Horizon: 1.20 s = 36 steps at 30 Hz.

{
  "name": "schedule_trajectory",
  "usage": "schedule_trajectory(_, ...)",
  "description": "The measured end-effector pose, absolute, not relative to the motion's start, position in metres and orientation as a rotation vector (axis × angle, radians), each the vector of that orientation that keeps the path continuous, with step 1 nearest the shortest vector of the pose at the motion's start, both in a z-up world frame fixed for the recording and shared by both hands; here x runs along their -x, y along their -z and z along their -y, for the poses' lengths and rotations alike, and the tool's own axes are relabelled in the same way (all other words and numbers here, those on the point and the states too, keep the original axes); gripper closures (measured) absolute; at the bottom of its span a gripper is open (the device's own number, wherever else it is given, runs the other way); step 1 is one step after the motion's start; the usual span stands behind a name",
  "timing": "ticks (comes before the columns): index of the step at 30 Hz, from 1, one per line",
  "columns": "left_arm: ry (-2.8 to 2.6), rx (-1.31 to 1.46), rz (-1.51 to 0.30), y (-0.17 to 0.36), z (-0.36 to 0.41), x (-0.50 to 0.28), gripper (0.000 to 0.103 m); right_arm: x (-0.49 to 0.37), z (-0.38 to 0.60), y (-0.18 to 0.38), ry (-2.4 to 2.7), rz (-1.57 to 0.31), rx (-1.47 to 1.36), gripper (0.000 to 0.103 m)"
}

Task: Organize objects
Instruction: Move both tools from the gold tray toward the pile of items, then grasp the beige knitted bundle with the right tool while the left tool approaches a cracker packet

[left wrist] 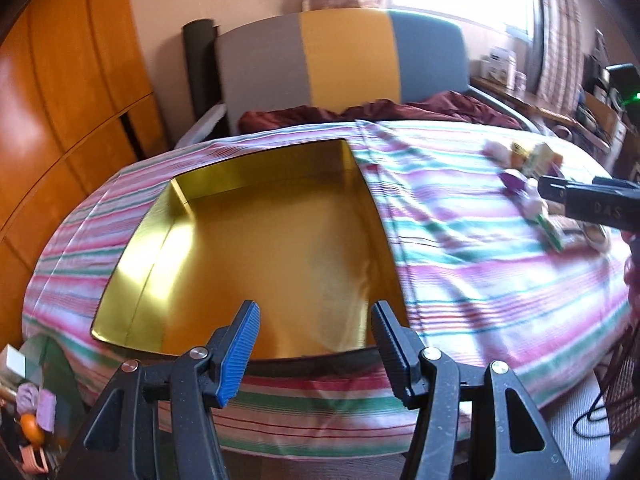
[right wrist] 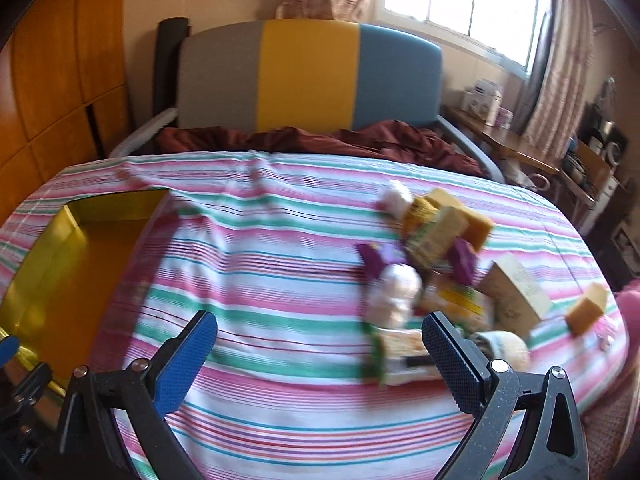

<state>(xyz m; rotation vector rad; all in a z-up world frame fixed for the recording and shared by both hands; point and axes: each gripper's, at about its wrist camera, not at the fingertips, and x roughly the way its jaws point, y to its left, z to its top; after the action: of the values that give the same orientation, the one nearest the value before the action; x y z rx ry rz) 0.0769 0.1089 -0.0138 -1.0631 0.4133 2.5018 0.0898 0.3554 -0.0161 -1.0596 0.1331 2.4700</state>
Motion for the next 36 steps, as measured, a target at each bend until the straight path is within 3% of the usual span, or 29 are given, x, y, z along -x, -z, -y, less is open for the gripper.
schedule_trajectory(6,-2.42,1.057,-0.434,0.015,-0.133,-0.087,0.044,-0.117,-0.393,0.025,-2.398,-0.137,1.068,0.0)
schedule_trajectory(26,-2.066,1.141,-0.337,0.028,-0.203,-0.098,0.044,-0.202,-0.523,0.067,-2.339,-0.478,0.915,0.001)
schedule_trajectory(32,-2.01,1.11,-0.402,0.028,-0.226,-0.105,0.044,-0.189,-0.531,0.084,-2.344,-0.53,0.947,0.009)
schedule_trajectory(34,-1.994,1.108,-0.407,0.027,-0.232,-0.104,0.044,-0.186,-0.532,0.088,-2.35,-0.548,0.956,0.027)
schedule_trajectory(36,-1.979,1.108,-0.407,0.027,-0.241,-0.102,0.044,-0.182,-0.53,0.091,-2.347,-0.538,0.976,0.028)
